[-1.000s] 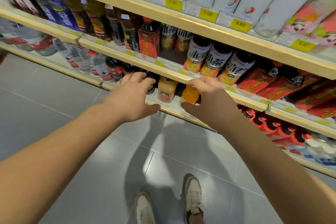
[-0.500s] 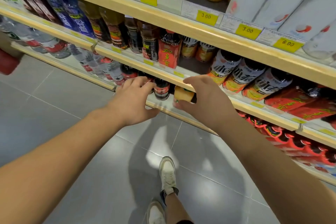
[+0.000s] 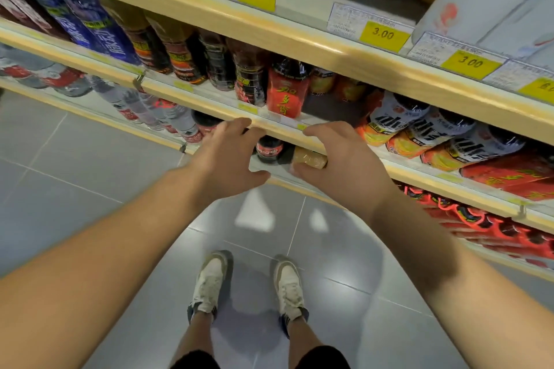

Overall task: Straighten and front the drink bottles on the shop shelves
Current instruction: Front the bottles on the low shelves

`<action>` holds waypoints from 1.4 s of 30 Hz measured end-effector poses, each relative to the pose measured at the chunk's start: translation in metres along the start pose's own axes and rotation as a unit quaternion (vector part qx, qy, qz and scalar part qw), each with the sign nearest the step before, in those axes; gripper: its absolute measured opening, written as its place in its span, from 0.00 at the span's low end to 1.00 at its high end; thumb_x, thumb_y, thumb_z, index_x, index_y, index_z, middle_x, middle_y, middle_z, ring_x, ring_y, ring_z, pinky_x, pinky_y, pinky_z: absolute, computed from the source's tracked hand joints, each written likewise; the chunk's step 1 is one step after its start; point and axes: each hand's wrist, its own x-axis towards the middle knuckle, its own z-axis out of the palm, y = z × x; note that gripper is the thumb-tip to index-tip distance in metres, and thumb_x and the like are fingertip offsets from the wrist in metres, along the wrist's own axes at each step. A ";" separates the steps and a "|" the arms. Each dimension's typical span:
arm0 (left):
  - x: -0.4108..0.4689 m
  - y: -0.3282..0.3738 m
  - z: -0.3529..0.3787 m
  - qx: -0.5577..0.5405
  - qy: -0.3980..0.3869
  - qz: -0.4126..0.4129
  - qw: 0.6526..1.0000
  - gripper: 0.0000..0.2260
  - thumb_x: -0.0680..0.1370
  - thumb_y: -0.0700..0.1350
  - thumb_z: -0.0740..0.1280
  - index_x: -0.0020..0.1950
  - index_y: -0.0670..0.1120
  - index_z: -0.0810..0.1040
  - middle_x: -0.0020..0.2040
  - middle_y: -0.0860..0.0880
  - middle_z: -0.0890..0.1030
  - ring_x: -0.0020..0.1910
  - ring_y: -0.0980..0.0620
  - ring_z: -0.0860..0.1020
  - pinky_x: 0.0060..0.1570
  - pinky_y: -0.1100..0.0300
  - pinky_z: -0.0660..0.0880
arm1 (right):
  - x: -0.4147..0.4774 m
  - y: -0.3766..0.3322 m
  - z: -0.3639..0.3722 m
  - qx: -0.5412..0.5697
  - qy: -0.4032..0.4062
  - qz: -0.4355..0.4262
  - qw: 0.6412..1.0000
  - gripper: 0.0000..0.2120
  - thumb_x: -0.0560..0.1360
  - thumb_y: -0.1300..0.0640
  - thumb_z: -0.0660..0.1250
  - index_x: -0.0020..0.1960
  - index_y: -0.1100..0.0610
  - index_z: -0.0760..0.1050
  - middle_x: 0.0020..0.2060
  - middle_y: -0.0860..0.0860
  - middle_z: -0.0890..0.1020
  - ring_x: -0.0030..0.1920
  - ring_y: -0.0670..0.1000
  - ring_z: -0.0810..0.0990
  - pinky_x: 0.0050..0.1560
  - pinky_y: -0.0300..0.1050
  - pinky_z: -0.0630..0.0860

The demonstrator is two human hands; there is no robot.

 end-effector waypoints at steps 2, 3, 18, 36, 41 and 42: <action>0.007 -0.010 -0.001 0.007 -0.002 0.023 1.000 0.37 0.74 0.62 0.70 0.79 0.51 0.61 0.79 0.45 0.60 0.77 0.42 0.59 0.74 0.45 0.61 | 0.006 -0.007 0.005 0.008 0.002 0.027 1.000 0.30 0.75 0.45 0.74 0.74 0.49 0.71 0.70 0.51 0.71 0.68 0.54 0.72 0.66 0.51 0.74; 0.009 -0.016 -0.003 0.000 -0.004 0.035 0.999 0.37 0.74 0.61 0.70 0.79 0.51 0.61 0.79 0.45 0.59 0.77 0.42 0.59 0.74 0.44 0.60 | 0.008 -0.012 0.010 0.010 0.004 0.040 0.999 0.30 0.75 0.45 0.74 0.75 0.49 0.70 0.71 0.50 0.70 0.68 0.53 0.72 0.67 0.50 0.73; 0.050 -0.090 -0.017 0.039 -0.037 0.122 0.991 0.36 0.75 0.59 0.70 0.78 0.51 0.60 0.79 0.47 0.57 0.77 0.43 0.57 0.73 0.44 0.60 | 0.054 -0.056 0.041 0.087 0.086 0.130 0.984 0.30 0.76 0.49 0.74 0.75 0.52 0.69 0.66 0.53 0.74 0.64 0.53 0.77 0.56 0.44 0.74; 0.128 -0.090 0.044 0.028 0.001 0.121 0.992 0.35 0.74 0.55 0.72 0.76 0.46 0.61 0.72 0.46 0.64 0.72 0.44 0.62 0.69 0.46 0.64 | 0.122 -0.033 0.014 -0.008 0.094 0.171 0.981 0.41 0.77 0.75 0.49 0.83 0.49 0.41 0.32 0.49 0.59 0.28 0.47 0.58 0.26 0.39 0.54; 0.134 -0.084 0.052 0.038 -0.001 0.133 0.990 0.39 0.74 0.54 0.72 0.79 0.45 0.58 0.72 0.47 0.64 0.72 0.45 0.62 0.70 0.47 0.64 | 0.152 -0.032 0.013 -0.071 0.000 0.191 0.979 0.40 0.82 0.68 0.56 0.83 0.43 0.40 0.34 0.52 0.59 0.30 0.50 0.60 0.28 0.42 0.58; 0.134 -0.083 0.053 0.039 -0.002 0.134 0.990 0.39 0.74 0.54 0.71 0.79 0.45 0.57 0.72 0.47 0.63 0.72 0.45 0.62 0.70 0.47 0.64 | 0.158 -0.024 0.020 -0.074 -0.020 0.192 0.978 0.30 0.84 0.58 0.57 0.83 0.45 0.50 0.34 0.53 0.60 0.31 0.50 0.61 0.28 0.42 0.60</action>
